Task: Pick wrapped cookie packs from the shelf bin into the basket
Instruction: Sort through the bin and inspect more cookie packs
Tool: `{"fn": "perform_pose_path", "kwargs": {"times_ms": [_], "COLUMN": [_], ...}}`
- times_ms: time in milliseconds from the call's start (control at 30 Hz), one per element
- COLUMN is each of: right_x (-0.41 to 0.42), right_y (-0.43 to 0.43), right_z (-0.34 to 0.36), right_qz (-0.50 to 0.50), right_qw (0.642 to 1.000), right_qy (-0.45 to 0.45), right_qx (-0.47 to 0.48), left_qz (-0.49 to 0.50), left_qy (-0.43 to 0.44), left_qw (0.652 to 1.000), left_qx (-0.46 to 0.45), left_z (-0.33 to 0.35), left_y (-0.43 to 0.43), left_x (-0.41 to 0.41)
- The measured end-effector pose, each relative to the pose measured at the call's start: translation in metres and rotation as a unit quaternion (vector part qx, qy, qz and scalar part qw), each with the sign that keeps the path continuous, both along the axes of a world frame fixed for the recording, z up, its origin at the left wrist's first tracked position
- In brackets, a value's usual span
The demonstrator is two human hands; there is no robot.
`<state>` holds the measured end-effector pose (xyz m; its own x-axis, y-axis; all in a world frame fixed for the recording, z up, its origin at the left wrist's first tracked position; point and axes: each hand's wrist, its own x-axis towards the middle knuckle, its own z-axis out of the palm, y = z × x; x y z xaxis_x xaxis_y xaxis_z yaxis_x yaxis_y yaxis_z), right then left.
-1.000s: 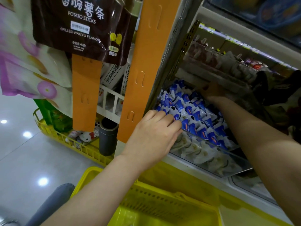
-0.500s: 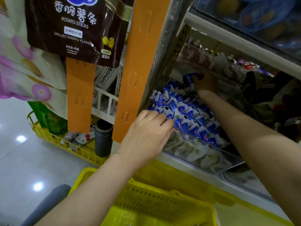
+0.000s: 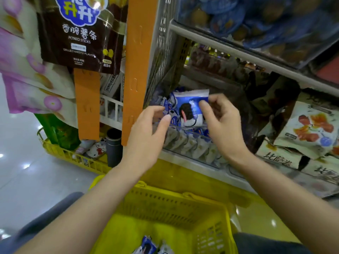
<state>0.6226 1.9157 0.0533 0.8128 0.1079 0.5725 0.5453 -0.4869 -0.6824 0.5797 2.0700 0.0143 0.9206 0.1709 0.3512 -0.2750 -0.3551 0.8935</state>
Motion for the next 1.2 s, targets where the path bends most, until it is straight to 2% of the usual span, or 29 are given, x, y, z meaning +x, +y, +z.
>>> {"fn": "perform_pose_path", "kwargs": {"times_ms": [67, 133, 233, 300, 400, 633, 667, 733, 800, 867, 967, 1033, 1133, 1200], "right_x": [-0.024, -0.042, -0.058, -0.065, -0.07, -0.071, -0.072, -0.074, -0.076, -0.078, -0.075, -0.07, -0.065, -0.067], "right_y": [-0.001, 0.0, -0.001, -0.004, -0.009, -0.016, -0.017, -0.022, -0.026, -0.029, -0.03, -0.031, -0.035, -0.037], "right_z": [-0.013, -0.028, -0.043, -0.052, -0.062, -0.076, -0.077, -0.078, -0.077, -0.075, -0.074, -0.071, -0.067, -0.067], "right_qz": [0.038, 0.07, 0.101, 0.114, 0.114, 0.102, 0.097, 0.062, 0.032, 0.022, 0.0, -0.025, -0.012, 0.011], "right_qw": [0.997, 0.983, 0.946, 0.936, 0.943, 0.94, 0.949, 0.979, 0.984, 0.983, 0.99, 0.979, 0.92, 0.886], "right_qy": [0.061, 0.151, 0.27, 0.293, 0.284, 0.308, 0.29, 0.19, 0.09, 0.067, 0.114, 0.197, 0.327, 0.39], "right_qx": [0.024, 0.072, 0.151, 0.156, 0.13, 0.107, 0.08, -0.045, -0.153, -0.168, -0.084, 0.04, 0.216, 0.25], "left_qz": [-0.07, -0.099, -0.099, -0.097, -0.098, -0.058, -0.055, -0.06, -0.077, -0.097, -0.134, -0.137, -0.103, -0.06], "left_qy": [0.091, 0.143, 0.164, 0.172, 0.182, 0.196, 0.2, 0.216, 0.241, 0.263, 0.298, 0.303, 0.268, 0.237], "left_qw": [0.983, 0.962, 0.953, 0.96, 0.968, 0.962, 0.963, 0.959, 0.947, 0.934, 0.909, 0.908, 0.924, 0.937], "left_qx": [-0.146, -0.211, -0.232, -0.198, -0.141, -0.179, -0.174, -0.175, -0.197, -0.222, -0.258, -0.255, -0.254, -0.251], "left_z": [0.002, -0.004, -0.015, -0.023, -0.032, -0.042, -0.043, -0.046, -0.046, -0.046, -0.044, -0.044, -0.046, -0.048], "left_y": [-0.008, -0.015, -0.021, -0.024, -0.03, -0.041, -0.042, -0.043, -0.044, -0.045, -0.044, -0.045, -0.045, -0.042], "left_x": [-0.01, -0.019, -0.031, -0.035, -0.041, -0.043, -0.043, -0.042, -0.043, -0.044, -0.044, -0.045, -0.045, -0.043]}}
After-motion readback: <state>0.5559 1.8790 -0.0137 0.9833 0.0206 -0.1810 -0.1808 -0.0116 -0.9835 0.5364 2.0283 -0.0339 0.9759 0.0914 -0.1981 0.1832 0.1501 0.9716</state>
